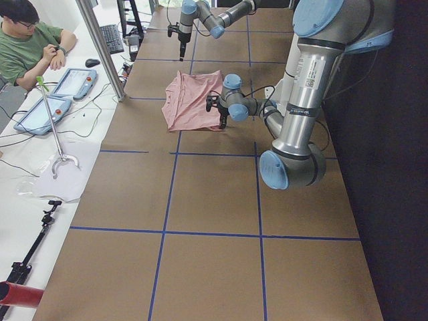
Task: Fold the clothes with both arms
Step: 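Release the hem at the collar and raise both grippers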
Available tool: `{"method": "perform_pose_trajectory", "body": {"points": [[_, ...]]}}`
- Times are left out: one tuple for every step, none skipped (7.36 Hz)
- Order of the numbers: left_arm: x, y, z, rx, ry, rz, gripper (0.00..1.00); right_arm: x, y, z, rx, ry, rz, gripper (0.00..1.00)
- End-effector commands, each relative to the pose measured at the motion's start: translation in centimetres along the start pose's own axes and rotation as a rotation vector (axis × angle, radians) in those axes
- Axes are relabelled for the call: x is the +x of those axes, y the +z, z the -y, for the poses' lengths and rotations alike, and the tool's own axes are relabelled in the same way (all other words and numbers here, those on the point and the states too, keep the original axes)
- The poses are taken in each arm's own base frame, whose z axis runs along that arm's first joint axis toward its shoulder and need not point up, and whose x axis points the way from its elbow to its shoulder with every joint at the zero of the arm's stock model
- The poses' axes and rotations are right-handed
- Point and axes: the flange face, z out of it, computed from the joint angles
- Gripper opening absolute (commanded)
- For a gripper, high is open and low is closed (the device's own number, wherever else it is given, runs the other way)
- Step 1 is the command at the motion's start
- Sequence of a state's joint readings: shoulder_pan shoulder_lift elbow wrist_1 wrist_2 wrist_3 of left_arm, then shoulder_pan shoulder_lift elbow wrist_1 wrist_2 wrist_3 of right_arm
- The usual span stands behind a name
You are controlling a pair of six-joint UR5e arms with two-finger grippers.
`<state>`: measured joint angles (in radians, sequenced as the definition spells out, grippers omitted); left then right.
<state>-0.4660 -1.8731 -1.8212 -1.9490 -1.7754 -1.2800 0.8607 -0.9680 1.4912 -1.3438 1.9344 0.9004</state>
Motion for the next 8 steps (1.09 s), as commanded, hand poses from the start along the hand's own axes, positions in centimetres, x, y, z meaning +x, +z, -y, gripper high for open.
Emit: {"method": "perform_pose_trajectory", "body": {"points": [[-0.2, 1.2, 0.1, -0.006, -0.004, 0.018, 0.22, 0.0, 0.0, 0.0, 0.0, 0.0, 0.0, 1.0], [-0.1, 1.4, 0.0, -0.009, -0.001, 0.02, 0.06, 0.0, 0.0, 0.0, 0.0, 0.0, 0.0, 1.0], [-0.1, 1.3, 0.0, -0.008, 0.001, 0.018, 0.0, 0.0, 0.1, 0.0, -0.001, 0.001, -0.001, 1.0], [-0.1, 1.1, 0.0, -0.006, 0.005, 0.016, 0.0, 0.0, 0.1, 0.0, 0.0, 0.001, -0.002, 1.0], [-0.3, 0.5, 0.6, 0.006, 0.011, 0.012, 0.0, 0.0, 0.0, 0.0, 0.001, 0.0, -0.001, 1.0], [-1.4, 0.2, 2.0, 0.024, 0.051, 0.026, 0.0, 0.0, 0.1, 0.0, 0.0, 0.001, -0.002, 1.0], [-3.1, -0.5, 4.7, 0.06, 0.102, 0.05, 0.0, 0.1, 0.1, 0.0, 0.001, 0.001, -0.003, 1.0], [-6.2, -0.7, 8.6, 0.095, 0.142, 0.101, 0.0, 0.2, 0.2, 0.0, 0.001, 0.002, -0.006, 1.0]]}}
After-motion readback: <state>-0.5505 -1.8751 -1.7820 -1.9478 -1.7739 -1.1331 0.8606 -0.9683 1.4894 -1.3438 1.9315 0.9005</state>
